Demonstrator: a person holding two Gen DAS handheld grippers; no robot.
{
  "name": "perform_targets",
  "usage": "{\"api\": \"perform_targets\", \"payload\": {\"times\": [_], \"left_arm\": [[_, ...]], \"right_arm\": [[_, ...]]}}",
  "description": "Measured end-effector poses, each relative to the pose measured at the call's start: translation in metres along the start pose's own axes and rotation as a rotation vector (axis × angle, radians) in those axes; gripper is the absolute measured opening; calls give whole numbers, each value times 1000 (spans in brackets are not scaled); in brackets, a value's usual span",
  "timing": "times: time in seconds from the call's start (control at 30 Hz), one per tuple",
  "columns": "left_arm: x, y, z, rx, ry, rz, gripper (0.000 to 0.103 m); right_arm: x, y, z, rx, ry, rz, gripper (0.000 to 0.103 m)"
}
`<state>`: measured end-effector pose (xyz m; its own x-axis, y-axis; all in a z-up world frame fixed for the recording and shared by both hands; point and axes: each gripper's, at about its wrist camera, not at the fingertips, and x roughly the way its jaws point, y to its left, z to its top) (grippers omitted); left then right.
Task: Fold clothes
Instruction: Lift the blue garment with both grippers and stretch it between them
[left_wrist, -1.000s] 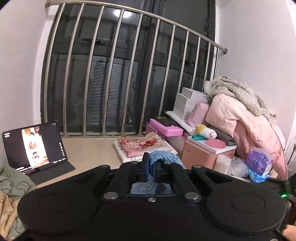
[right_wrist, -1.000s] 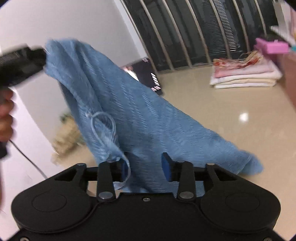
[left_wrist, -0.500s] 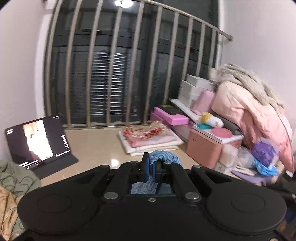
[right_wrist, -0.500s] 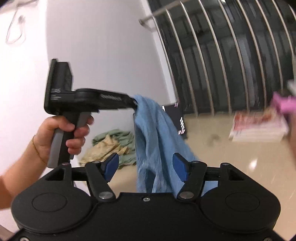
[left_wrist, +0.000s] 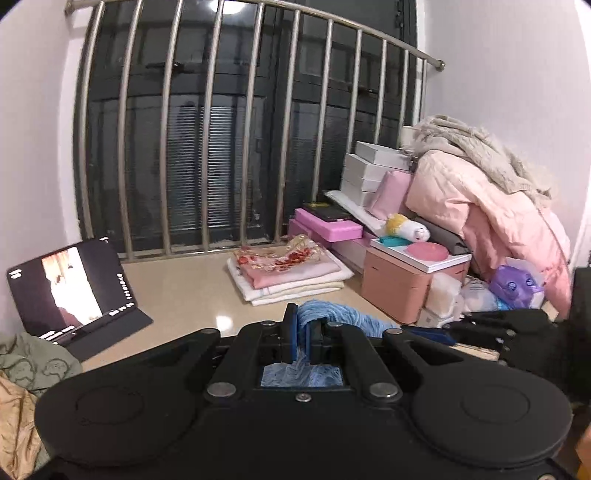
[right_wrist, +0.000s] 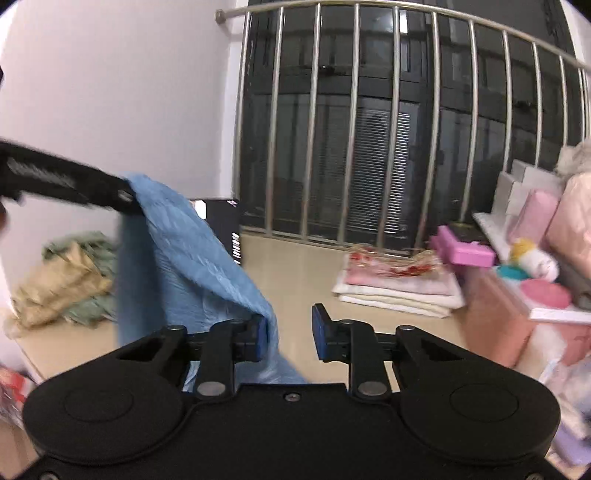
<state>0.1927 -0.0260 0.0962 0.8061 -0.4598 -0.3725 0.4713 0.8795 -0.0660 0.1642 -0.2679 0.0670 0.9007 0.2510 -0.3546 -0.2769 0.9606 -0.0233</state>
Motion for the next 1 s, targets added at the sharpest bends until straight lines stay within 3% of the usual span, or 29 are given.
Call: {"api": "perform_targets", "payload": {"times": [0.07, 0.2, 0.33, 0.4, 0.6, 0.73, 0.83, 0.87, 0.9, 0.93, 1.0], "left_arm": [[1, 3, 0, -7, 5, -28, 4], [8, 16, 1, -94, 21, -76, 8], [15, 28, 2, -194, 21, -127, 13], [12, 25, 1, -203, -1, -126, 30], [5, 7, -7, -155, -30, -150, 58], [22, -7, -18, -137, -2, -152, 65], [40, -10, -26, -162, 21, -162, 65], [42, -6, -26, -183, 12, -176, 60], [44, -1, -26, -204, 3, -190, 31], [46, 3, -26, -225, -5, -205, 13], [41, 19, -23, -270, -32, -207, 8]], "right_arm": [[-1, -4, 11, -41, -29, -18, 2], [-6, -19, 46, -89, -119, -45, 2], [-20, -43, 103, -37, -174, 36, 2], [-23, -46, 123, -29, -179, 57, 2], [-23, -43, 149, 14, -173, 109, 2], [-28, -34, 152, 24, -181, 139, 2], [-34, -27, 153, 32, -195, 171, 2], [-37, -26, 154, 30, -203, 174, 2], [-39, -25, 155, 25, -211, 170, 2], [-42, -27, 155, 21, -219, 161, 2], [-47, -37, 153, 14, -233, 112, 2]]}}
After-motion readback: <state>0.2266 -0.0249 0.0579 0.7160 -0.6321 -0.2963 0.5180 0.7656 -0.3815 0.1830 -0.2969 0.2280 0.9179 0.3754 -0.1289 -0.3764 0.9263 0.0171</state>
